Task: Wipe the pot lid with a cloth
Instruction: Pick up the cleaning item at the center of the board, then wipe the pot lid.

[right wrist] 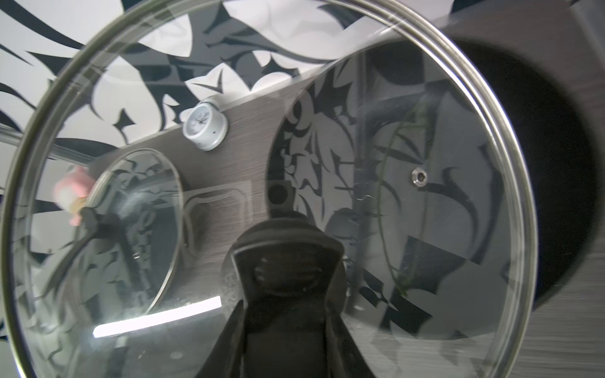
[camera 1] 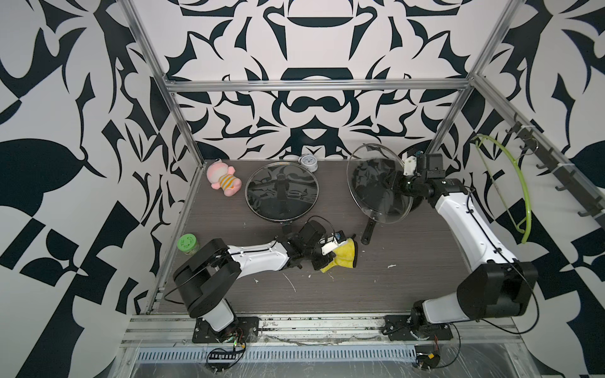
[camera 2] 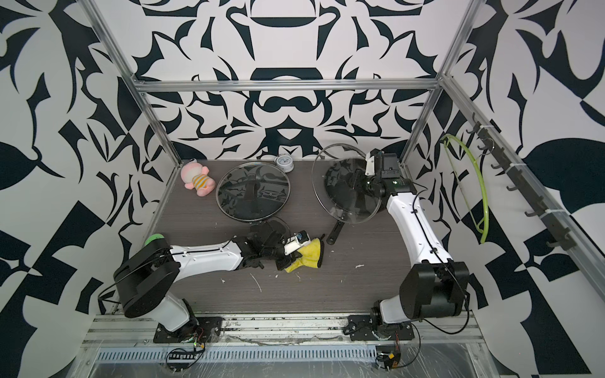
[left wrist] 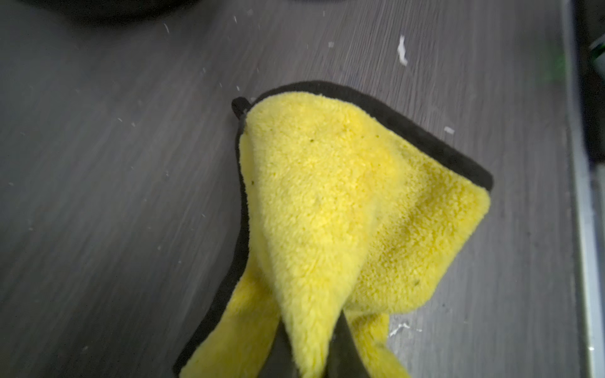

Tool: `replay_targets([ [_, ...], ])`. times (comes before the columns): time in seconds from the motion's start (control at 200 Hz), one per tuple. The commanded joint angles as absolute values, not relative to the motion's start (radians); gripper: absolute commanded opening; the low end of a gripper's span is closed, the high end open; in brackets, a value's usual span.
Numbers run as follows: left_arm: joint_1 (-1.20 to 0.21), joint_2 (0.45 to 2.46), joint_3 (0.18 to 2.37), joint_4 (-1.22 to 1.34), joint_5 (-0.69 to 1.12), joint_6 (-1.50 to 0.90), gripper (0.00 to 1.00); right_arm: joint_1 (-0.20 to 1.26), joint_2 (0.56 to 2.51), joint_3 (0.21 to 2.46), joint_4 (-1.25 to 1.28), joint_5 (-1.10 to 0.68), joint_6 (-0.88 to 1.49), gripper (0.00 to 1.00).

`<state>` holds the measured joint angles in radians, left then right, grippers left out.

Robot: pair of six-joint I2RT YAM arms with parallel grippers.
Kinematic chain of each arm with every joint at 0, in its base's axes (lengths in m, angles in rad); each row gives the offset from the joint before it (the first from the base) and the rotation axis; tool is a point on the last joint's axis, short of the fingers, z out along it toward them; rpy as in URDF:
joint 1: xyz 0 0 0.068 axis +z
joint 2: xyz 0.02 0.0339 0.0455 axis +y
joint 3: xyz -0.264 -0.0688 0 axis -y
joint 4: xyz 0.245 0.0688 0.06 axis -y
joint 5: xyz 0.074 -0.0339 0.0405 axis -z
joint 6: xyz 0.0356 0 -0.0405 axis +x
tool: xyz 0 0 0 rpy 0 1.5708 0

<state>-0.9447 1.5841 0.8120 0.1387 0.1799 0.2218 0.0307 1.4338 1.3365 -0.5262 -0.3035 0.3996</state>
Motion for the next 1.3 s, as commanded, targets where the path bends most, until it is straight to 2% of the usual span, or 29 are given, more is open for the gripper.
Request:
replay_targets([
  [0.0,-0.933,1.516,0.790,0.298,0.259,0.113,0.00,0.020,1.340,1.348,-0.258,-0.480,0.514,0.00],
  [0.205,-0.907,1.444,0.778,0.432,0.307,0.024,0.00,0.013,1.316,1.292,-0.112,-0.657,0.652,0.00],
  [0.4,-0.804,1.384,0.738,0.507,0.354,-0.031,0.00,0.012,1.324,1.239,0.070,-0.807,0.830,0.00],
  [0.595,-0.705,1.380,0.688,0.758,0.459,-0.182,0.00,0.014,1.342,1.201,0.232,-0.904,1.004,0.00],
  [0.83,-0.652,1.523,0.747,1.195,0.545,-0.441,0.00,0.020,1.379,1.154,0.437,-0.996,1.190,0.00],
  [1.085,-0.675,1.724,0.941,1.379,0.597,-0.575,0.00,0.064,1.403,1.135,0.470,-1.026,1.200,0.00],
  [1.295,-0.694,1.776,1.008,1.401,0.582,-0.574,0.00,0.097,1.428,1.140,0.495,-1.043,1.212,0.00],
])
